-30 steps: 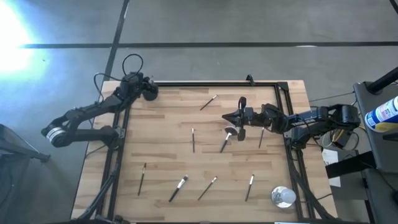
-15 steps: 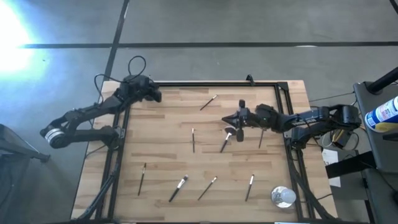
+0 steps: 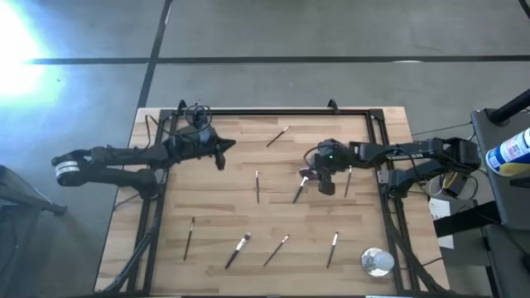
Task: Put items in baskets/containers
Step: Put the highlighter brush into the holder
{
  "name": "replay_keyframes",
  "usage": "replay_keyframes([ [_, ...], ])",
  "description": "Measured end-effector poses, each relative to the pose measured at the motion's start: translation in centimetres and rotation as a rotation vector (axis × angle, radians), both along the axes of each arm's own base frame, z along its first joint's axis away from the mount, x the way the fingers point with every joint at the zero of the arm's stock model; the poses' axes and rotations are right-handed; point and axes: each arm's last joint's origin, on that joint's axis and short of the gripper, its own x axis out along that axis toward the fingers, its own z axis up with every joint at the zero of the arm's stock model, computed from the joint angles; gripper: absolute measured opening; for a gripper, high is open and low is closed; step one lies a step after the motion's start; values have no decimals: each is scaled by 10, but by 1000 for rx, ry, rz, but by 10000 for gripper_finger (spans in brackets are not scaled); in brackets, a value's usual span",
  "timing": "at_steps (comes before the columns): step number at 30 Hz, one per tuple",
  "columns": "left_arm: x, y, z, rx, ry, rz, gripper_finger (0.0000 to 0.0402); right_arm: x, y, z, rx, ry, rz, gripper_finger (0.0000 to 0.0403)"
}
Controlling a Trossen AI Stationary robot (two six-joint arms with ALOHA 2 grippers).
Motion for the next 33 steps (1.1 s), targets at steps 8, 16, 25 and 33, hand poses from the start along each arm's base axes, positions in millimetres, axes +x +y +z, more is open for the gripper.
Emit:
replay_keyframes([
  [8, -5, -4, -14, -21, 25, -23, 0, 32, -7, -12, -111, 174, 227, 194],
  [16, -11, -10, -30, -86, 56, -76, 0, 58, -14, -37, -69, 460, 361, 187],
  [25, -12, -15, -33, -224, 28, -177, 0, 67, -17, -45, -57, 552, 381, 137],
  [33, -9, -29, -37, -374, 46, -230, 37, 69, -17, -38, -71, 542, 372, 42],
])
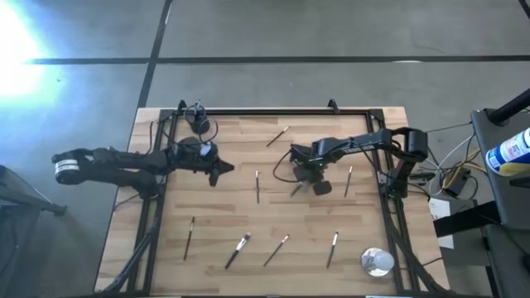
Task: Put items in baskets/containers
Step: Put the highlighter brush into the holder
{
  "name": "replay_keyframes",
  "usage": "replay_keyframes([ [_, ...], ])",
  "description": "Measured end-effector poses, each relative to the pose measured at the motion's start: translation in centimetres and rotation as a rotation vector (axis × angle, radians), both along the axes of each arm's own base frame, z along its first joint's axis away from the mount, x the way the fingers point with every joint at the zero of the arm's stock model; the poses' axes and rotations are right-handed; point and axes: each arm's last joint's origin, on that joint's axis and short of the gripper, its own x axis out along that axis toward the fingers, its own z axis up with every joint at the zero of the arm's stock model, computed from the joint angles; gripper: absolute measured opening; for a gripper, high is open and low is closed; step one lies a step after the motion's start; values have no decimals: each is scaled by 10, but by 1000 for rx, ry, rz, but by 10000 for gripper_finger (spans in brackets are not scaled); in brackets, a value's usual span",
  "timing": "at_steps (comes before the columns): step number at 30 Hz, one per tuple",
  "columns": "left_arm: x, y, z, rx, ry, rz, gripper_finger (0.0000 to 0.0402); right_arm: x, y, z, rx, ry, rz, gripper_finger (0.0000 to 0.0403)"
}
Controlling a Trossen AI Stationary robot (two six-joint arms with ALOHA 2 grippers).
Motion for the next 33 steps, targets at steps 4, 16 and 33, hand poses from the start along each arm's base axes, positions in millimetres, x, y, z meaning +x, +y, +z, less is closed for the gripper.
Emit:
replay_keyframes([
  [4, 3, -10, 1, -74, -10, -24, 81, 8, 4, 11, -129, -36, 17, 16],
  [16, 11, -16, 17, -321, -187, 21, 119, 54, 69, 59, -689, -356, 204, 13],
  [33, 30, -33, 45, -366, -333, -16, 119, 83, 107, 92, -1189, -718, 454, 13],
])
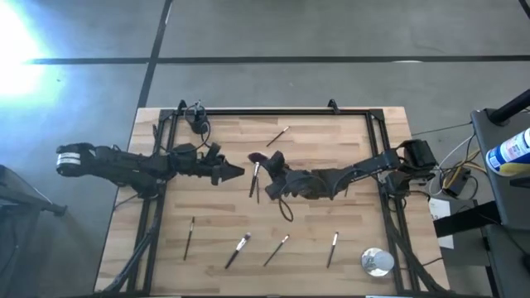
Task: Put items in baskets/containers
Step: Put the highlighter brush into the holder
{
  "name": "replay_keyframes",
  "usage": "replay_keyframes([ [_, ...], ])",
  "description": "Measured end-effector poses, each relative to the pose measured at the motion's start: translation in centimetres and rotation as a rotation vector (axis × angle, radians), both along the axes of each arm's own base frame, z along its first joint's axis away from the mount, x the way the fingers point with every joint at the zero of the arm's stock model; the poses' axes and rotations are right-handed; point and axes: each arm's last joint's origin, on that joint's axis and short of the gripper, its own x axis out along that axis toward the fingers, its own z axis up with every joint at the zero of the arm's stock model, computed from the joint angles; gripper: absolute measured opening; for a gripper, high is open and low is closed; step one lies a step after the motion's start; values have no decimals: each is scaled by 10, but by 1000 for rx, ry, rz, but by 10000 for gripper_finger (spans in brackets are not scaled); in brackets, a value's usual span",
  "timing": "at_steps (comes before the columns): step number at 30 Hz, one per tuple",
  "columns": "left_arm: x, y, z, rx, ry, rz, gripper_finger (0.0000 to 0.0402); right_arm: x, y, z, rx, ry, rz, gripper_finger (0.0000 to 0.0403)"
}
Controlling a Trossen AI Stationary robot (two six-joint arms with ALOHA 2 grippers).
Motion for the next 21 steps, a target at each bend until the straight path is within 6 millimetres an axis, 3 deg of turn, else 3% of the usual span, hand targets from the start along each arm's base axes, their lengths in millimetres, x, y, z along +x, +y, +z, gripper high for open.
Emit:
replay_keyframes([
  [13, 50, 4, 9, 45, 32, -52, 120, 8, 1, -1, -67, -27, 20, 12],
  [18, 56, 5, 12, 124, 20, -65, 118, 8, 1, -1, -59, -36, 19, 12],
  [21, 54, 4, 12, 169, 16, -66, 93, 8, 3, -1, -49, -44, 23, 13],
])
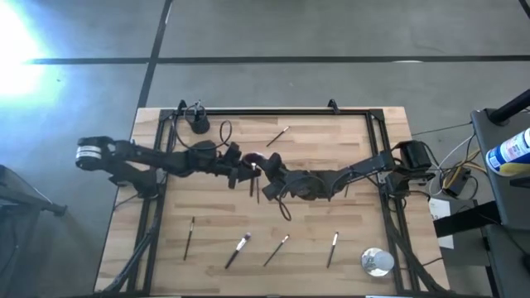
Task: Put items in baskets/containers
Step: Put the highlighter brush into the holder
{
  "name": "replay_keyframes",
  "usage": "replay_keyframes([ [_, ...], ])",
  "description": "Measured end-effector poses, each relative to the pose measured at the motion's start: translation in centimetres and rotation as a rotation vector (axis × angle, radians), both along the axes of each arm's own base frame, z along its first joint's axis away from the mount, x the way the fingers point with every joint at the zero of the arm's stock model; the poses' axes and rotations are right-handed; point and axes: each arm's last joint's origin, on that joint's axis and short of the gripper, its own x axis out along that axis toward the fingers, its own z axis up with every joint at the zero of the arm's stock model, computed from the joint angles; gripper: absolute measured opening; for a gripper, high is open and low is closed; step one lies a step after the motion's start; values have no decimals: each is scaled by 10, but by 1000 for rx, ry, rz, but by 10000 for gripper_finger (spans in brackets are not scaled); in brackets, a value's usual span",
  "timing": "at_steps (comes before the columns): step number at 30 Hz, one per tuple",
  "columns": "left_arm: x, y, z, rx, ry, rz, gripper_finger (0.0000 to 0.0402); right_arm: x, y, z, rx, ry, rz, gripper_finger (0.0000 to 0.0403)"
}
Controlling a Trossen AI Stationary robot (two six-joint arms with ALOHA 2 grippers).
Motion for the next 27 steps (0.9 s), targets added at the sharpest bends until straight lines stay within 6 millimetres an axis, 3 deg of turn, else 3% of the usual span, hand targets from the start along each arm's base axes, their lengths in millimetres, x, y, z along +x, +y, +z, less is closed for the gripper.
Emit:
replay_keyframes([
  [3, -6, 0, -2, 54, -1, 24, 38, 0, 1, 1, 35, -29, -5, 24],
  [9, -23, 13, -7, 166, 65, 180, 36, -7, -5, 13, 190, -154, -98, 81],
  [14, -38, 32, -3, 305, 81, 334, 36, -27, -33, 26, 494, -153, -126, 106],
  [19, -58, 63, -3, 452, 163, 623, 36, -47, -80, 31, 909, -135, -67, 89],
  [23, -77, 93, -5, 582, 323, 899, 36, -58, -110, 22, 921, -183, -88, 57],
  [27, -94, 115, -3, 645, 407, 1065, 36, -67, -129, 15, 914, -252, -96, 21],
])
